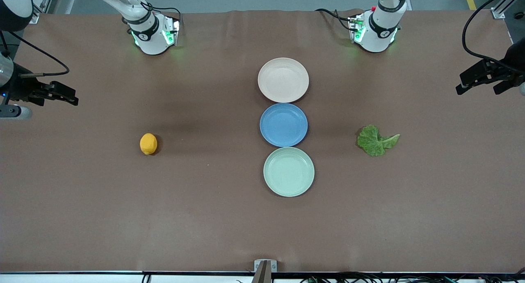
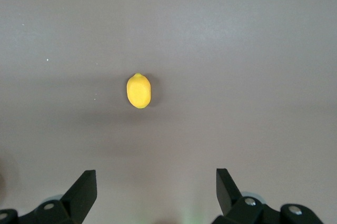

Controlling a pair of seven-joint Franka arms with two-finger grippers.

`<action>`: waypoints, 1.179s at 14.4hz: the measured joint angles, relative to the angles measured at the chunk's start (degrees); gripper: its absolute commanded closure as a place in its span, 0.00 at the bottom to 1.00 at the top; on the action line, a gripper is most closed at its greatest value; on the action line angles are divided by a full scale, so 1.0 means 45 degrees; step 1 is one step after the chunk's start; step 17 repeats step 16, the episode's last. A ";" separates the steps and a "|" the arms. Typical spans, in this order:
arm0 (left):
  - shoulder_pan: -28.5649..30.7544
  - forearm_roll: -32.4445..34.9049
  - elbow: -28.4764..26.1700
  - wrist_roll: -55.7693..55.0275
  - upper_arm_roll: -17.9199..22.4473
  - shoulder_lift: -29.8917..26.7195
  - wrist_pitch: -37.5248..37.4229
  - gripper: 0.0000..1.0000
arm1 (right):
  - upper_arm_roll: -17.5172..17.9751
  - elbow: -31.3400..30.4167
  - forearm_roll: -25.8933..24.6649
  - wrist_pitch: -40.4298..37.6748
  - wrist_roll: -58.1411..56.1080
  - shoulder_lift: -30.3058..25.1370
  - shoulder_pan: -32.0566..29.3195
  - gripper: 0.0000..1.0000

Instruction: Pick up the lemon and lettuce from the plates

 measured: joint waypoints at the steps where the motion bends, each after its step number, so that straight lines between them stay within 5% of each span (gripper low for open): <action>1: 0.0000 0.0000 0.0001 0.0000 0.0003 0.0000 0.0000 0.00 | 0.0000 -0.0003 0.0000 0.0027 0.0000 -0.0107 0.0000 0.00; 17: 0.0000 0.0000 0.0000 0.0000 0.0004 0.0024 -0.0007 0.00 | -0.0001 -0.0704 0.0000 0.0649 0.0000 -0.0919 -0.0001 0.00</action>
